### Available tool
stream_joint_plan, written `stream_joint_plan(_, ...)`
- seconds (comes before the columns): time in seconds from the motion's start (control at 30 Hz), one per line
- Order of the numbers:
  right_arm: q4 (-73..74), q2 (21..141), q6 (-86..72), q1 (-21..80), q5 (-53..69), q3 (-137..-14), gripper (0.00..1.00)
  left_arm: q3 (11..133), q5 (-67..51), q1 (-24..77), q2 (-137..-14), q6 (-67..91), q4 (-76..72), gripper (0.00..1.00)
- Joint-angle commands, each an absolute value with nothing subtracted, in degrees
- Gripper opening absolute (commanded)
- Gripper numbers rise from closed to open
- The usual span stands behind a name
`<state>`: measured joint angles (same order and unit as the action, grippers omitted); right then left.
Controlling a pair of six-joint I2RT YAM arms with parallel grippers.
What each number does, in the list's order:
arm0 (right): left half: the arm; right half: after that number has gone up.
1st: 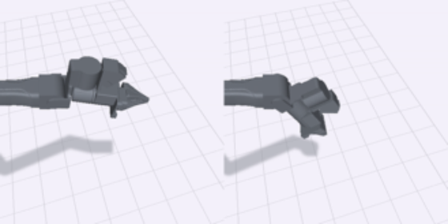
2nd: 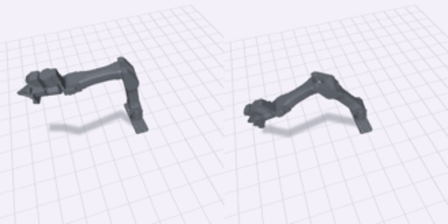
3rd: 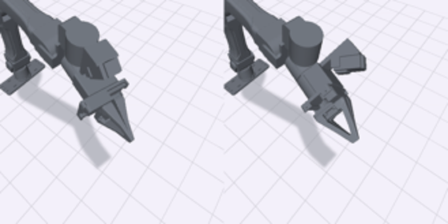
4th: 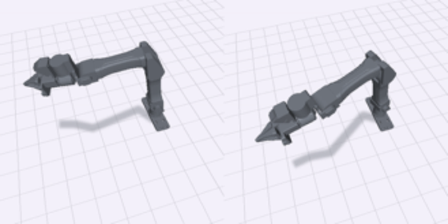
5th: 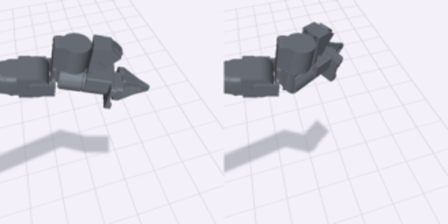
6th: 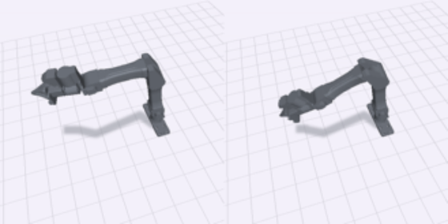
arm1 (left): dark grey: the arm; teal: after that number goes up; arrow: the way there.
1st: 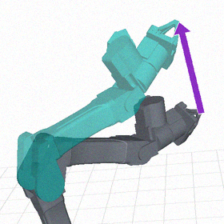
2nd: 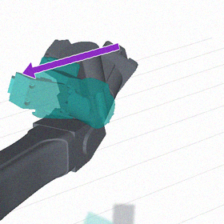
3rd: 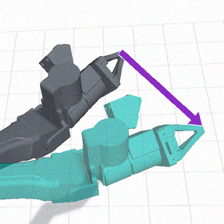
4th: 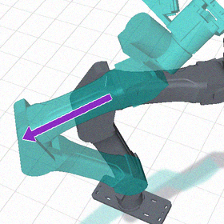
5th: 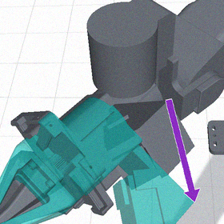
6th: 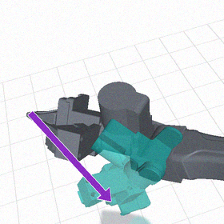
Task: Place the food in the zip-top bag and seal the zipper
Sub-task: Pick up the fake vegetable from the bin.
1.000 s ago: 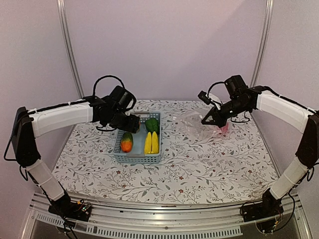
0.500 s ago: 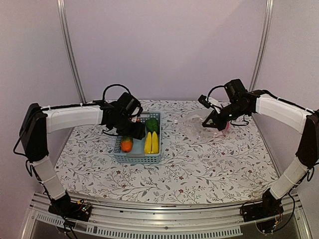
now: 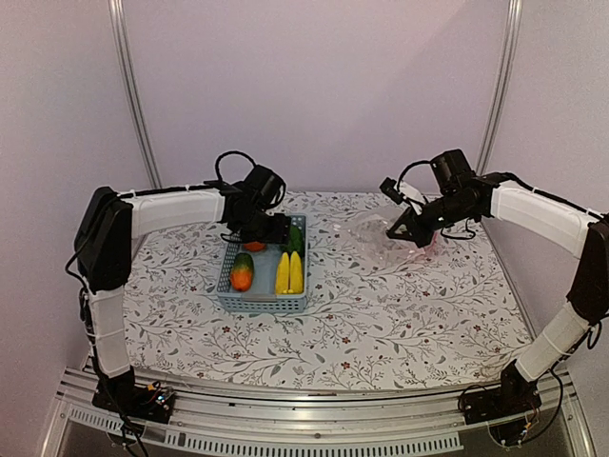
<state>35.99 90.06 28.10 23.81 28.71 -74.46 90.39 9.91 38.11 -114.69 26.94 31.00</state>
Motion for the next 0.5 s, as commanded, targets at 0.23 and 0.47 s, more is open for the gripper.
stream_joint_plan(0.23,34.4,87.9,27.6,22.9,26.8,-73.4,0.00,99.0,10.5,34.6,-121.3,31.8,29.9,0.75)
stream_joint_plan(0.47,34.2,87.2,27.5,22.5,26.7,-73.2,0.00,103.1,10.5,34.1,-125.3,34.4,31.8,0.74)
